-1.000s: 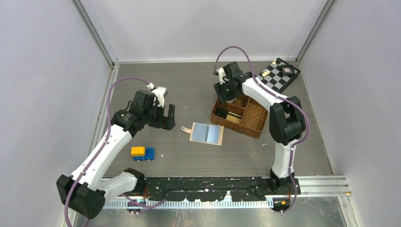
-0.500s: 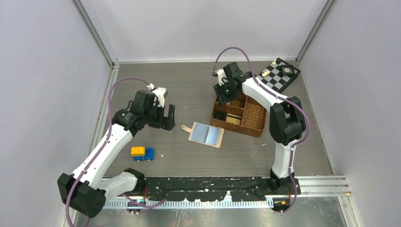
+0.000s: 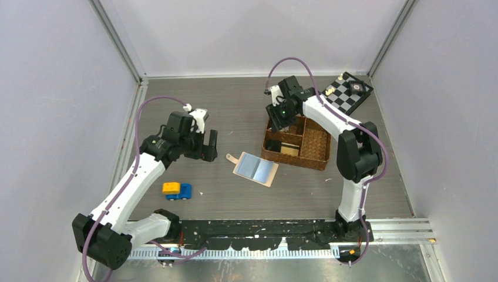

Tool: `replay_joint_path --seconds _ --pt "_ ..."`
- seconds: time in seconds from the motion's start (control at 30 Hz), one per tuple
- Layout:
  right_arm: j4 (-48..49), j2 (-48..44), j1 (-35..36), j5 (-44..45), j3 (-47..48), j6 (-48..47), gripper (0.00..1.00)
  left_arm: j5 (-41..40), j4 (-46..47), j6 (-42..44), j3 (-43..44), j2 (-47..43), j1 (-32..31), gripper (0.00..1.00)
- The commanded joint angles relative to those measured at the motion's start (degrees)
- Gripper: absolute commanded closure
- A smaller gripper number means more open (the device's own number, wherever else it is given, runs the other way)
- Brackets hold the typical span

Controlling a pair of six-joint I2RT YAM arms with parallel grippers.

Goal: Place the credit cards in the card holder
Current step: Pick up the credit card from the storage box.

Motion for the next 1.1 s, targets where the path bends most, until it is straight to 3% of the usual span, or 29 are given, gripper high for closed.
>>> replay_joint_path --seconds 0.0,0.27,0.47,1.07 --pt "-2.05 -3.90 0.26 -1.88 2.19 0.33 0.55 0.91 1.47 0.48 -0.02 0.12 0.50 0.08" --pt "-2.87 -3.65 0.29 -1.99 2.69 0.15 0.65 0.98 1.47 0.48 -0.04 0.23 0.61 0.08" --pt "-2.81 -4.30 0.32 -1.99 2.71 0.20 0.68 1.15 1.49 0.48 -0.07 0.32 0.66 0.08" --pt "-0.28 -8.99 0.40 0.70 1.49 0.86 0.92 2.50 1.81 0.47 -0.09 -0.06 0.70 0.08"
